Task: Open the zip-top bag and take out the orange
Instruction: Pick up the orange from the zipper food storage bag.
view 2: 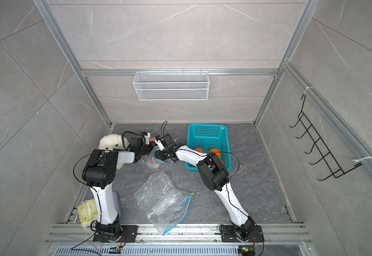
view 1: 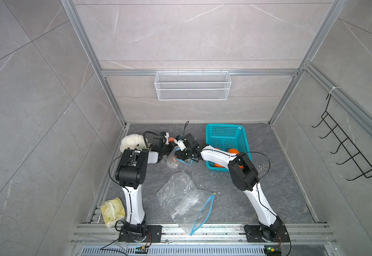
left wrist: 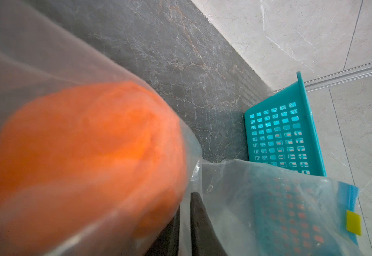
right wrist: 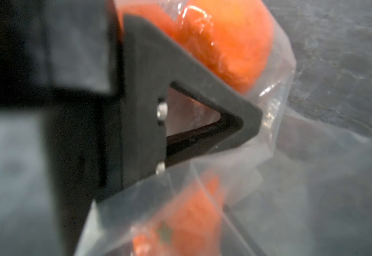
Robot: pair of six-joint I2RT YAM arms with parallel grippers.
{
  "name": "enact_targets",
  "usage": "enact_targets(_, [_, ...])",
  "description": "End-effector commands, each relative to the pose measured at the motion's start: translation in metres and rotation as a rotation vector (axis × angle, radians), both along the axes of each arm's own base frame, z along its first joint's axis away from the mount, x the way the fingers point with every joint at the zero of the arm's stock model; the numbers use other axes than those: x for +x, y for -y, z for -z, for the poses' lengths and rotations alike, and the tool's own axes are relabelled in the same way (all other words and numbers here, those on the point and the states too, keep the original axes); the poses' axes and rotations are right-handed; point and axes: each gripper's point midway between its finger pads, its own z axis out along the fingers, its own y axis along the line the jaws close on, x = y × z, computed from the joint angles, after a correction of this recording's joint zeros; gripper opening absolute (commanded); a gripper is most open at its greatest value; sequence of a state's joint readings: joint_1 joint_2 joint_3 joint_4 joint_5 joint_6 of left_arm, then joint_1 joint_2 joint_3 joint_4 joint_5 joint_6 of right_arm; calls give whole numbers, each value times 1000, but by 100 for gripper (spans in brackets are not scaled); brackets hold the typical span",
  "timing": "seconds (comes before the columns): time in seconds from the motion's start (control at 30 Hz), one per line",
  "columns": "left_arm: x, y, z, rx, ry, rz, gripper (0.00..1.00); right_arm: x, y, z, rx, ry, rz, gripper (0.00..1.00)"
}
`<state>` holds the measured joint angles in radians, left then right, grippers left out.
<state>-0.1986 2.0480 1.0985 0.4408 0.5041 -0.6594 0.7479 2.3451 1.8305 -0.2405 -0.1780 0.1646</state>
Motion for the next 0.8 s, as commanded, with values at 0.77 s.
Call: enact_targets(0.77, [16, 5, -5, -34, -21, -14, 14, -60, 108, -116, -28, 238, 84, 33])
